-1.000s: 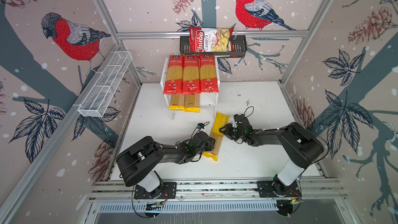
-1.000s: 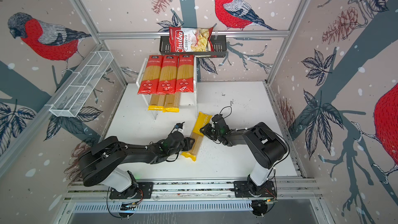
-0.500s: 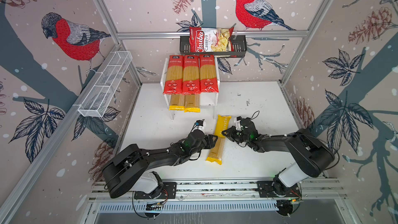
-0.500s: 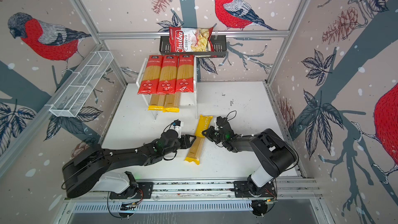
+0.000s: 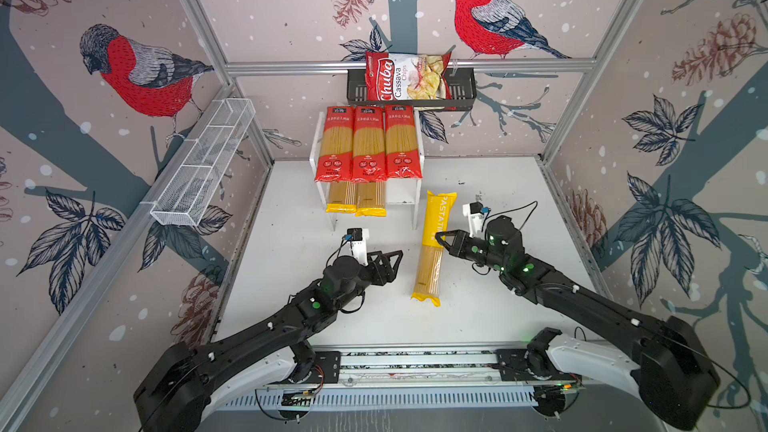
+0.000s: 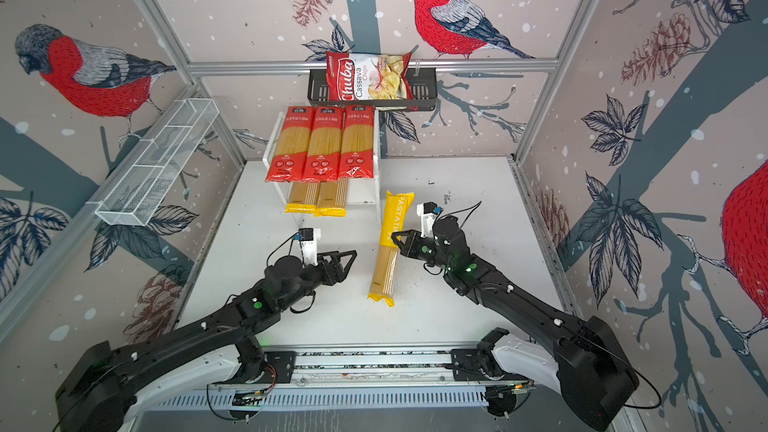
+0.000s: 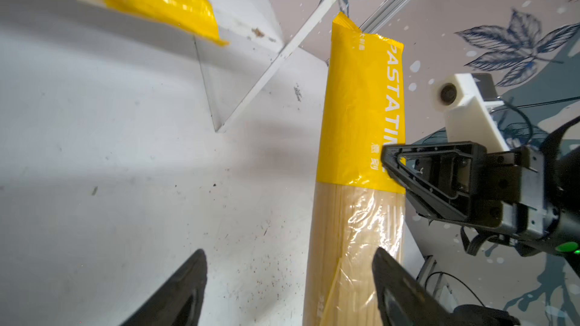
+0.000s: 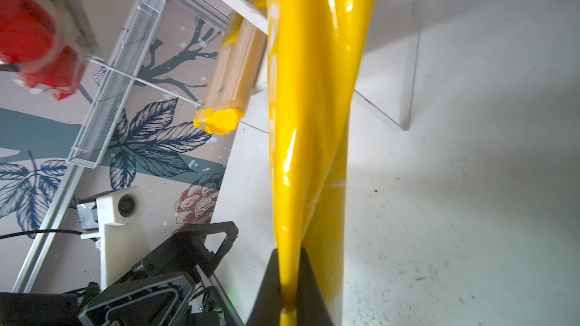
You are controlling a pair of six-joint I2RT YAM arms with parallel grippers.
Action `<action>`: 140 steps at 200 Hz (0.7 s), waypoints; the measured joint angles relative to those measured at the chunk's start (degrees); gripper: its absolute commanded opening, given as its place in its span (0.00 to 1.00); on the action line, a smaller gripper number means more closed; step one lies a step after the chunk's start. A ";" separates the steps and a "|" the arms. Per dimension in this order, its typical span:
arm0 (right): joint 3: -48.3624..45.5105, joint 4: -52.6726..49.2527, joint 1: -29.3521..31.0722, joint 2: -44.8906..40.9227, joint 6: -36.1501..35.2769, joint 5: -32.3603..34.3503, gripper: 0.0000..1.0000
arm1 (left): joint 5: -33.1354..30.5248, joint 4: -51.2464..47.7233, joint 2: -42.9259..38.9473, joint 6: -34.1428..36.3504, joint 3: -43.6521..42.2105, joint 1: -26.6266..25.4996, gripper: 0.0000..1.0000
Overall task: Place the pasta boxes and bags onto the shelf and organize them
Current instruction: 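Slide the yellow pack toward the shelf's lower tier with both grippers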
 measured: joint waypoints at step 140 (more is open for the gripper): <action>12.02 3.87 7.48 11.72 -1.33 -4.48 0.00 | 8.31 6.05 -10.21 -4.35 -6.93 9.16 0.95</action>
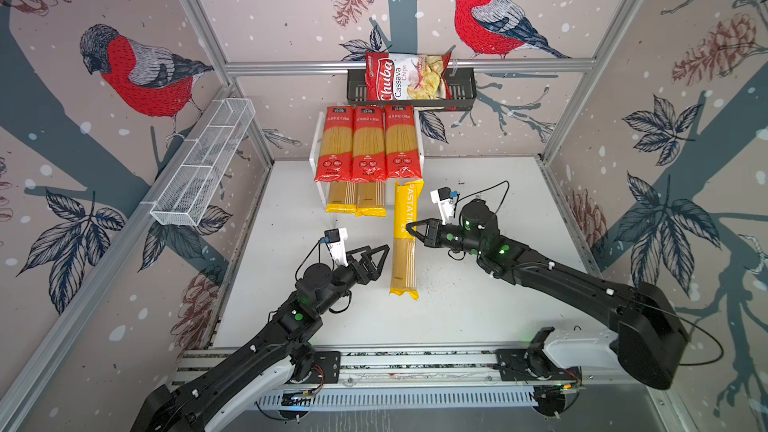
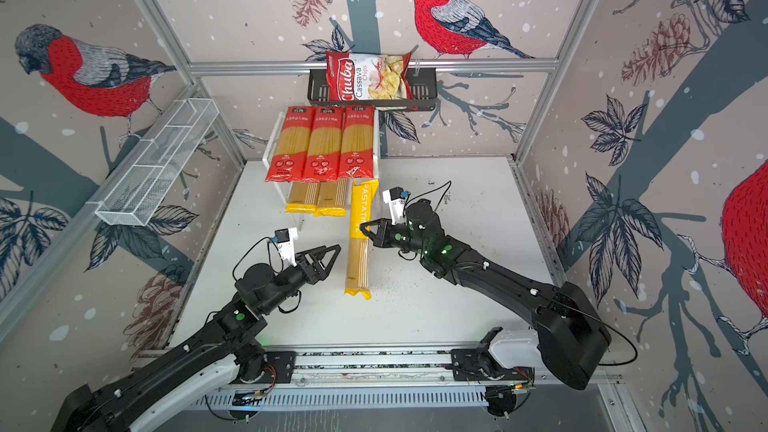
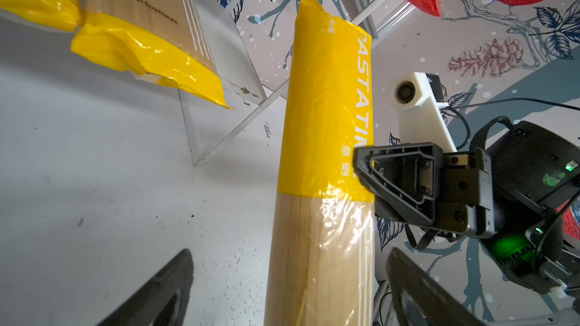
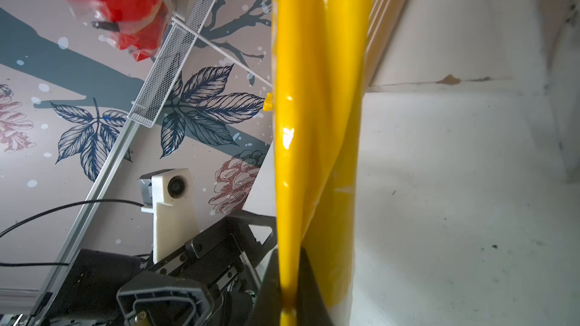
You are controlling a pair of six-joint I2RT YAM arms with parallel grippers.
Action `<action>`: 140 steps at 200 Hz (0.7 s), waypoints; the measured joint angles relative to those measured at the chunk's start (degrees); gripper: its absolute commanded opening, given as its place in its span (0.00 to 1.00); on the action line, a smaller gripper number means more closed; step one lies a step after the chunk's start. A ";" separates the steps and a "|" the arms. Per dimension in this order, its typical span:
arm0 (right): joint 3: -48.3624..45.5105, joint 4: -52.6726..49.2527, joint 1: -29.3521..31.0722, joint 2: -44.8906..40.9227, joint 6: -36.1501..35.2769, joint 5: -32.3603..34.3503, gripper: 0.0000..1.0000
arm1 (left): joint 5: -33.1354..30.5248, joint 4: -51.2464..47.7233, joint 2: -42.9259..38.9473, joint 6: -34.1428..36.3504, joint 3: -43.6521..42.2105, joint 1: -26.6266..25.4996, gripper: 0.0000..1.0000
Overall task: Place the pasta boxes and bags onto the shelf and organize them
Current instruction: 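Slide the yellow pack toward the shelf's lower tier with both grippers, then push the pack's far end under the lower tier with the right gripper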
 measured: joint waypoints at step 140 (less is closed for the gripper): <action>6.29 11.26 -5.40 13.42 5.95 -8.39 0.00 | 6.71 14.21 10.14 -1.97 -3.67 3.82 0.92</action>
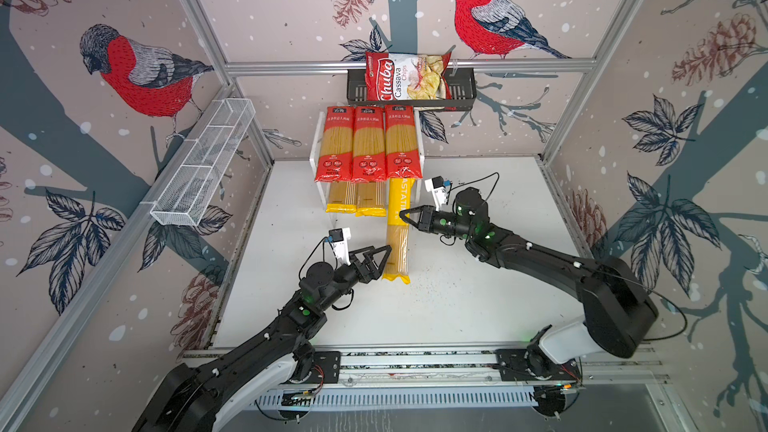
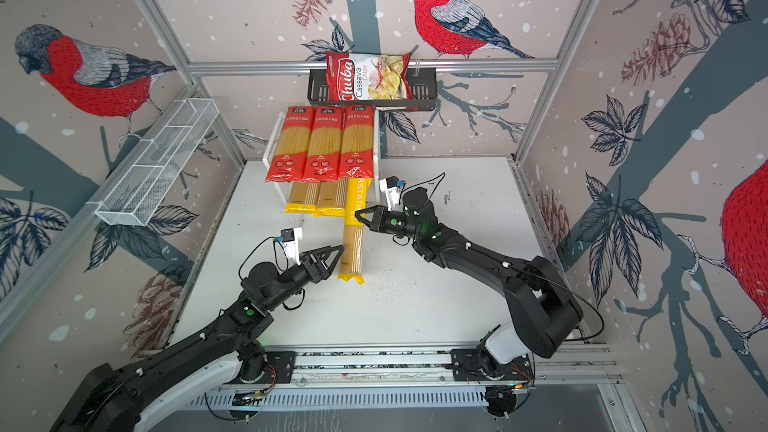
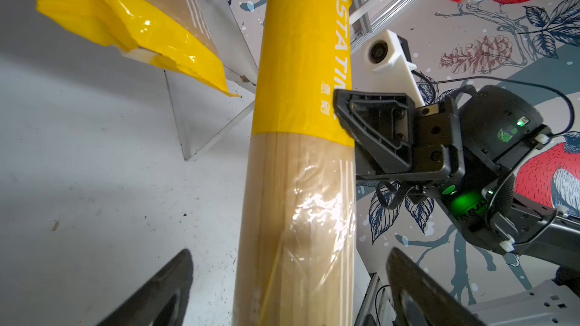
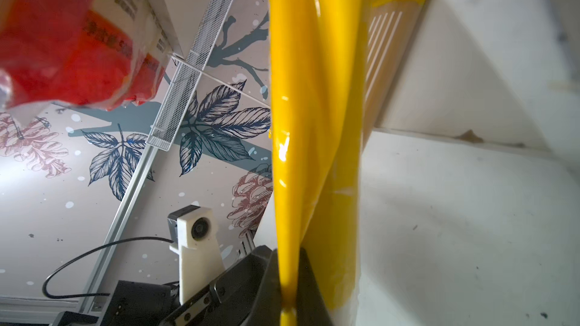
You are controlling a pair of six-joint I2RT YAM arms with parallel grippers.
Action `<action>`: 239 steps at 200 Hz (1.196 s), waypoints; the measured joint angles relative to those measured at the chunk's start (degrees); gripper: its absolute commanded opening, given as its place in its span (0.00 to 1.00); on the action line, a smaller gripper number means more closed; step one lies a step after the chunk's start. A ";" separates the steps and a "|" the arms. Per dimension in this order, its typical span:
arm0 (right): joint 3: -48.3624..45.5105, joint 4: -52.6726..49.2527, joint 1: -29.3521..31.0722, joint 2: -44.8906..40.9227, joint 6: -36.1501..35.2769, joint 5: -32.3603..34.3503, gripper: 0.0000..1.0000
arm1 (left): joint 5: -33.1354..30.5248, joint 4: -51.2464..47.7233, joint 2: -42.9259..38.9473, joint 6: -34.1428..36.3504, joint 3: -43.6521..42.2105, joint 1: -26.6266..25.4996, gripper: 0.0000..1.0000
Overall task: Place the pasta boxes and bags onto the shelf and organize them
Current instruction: 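Push the pack's far end under the lower tier with the right gripper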
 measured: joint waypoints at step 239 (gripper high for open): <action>0.85 9.44 -5.38 10.51 16.48 -2.80 0.04 | 7.87 16.85 18.86 -9.81 -0.24 1.57 0.88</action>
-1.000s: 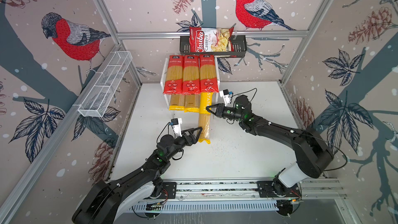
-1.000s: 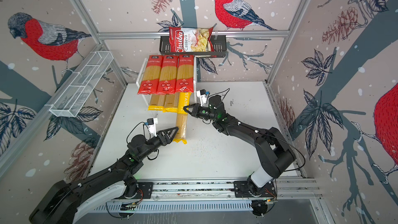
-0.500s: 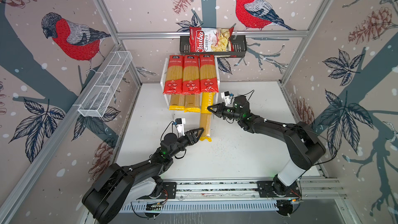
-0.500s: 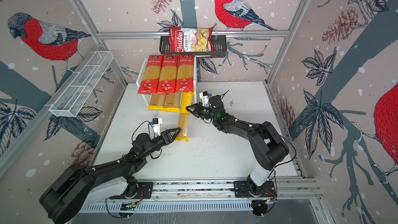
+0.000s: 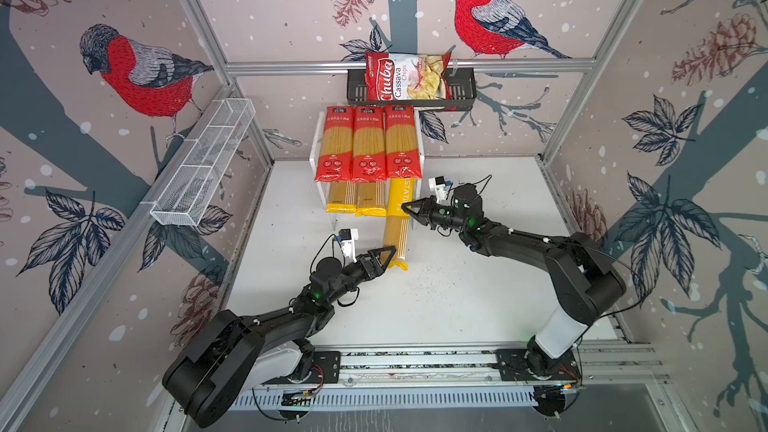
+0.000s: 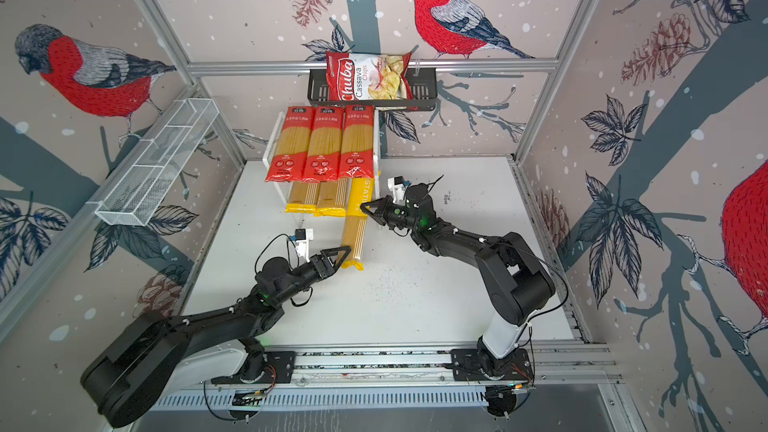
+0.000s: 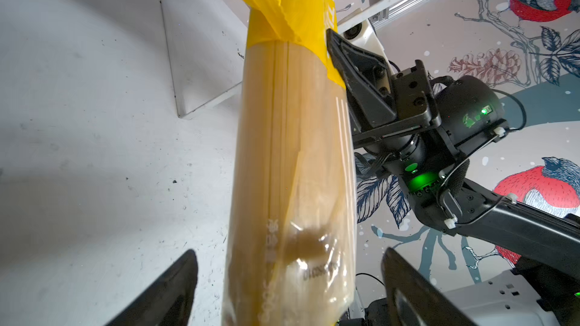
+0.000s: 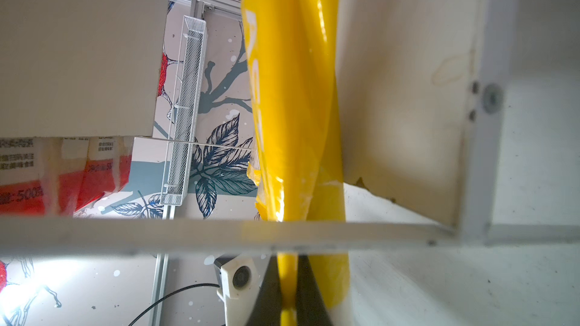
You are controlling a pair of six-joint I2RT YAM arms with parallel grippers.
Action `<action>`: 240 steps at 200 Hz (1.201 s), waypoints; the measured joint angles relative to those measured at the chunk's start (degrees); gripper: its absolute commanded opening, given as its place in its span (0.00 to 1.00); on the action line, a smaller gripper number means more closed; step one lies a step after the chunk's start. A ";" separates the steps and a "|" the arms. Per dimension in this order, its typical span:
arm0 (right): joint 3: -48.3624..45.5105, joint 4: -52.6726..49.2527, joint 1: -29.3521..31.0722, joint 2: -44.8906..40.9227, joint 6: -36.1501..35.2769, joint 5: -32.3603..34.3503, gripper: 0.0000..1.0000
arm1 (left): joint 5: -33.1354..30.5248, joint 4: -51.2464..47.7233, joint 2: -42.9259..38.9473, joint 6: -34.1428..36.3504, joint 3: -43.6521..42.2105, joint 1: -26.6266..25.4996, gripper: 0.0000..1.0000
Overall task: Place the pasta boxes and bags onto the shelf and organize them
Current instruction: 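Push the pack's far end under the lower tier with the right gripper, then push the pack's near end fully under the shelf with the left gripper while right withdraws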
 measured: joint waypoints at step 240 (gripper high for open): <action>-10.01 -8.70 0.85 -15.61 -4.79 4.87 0.52 | -0.15 9.42 14.99 -13.84 12.59 -0.72 0.23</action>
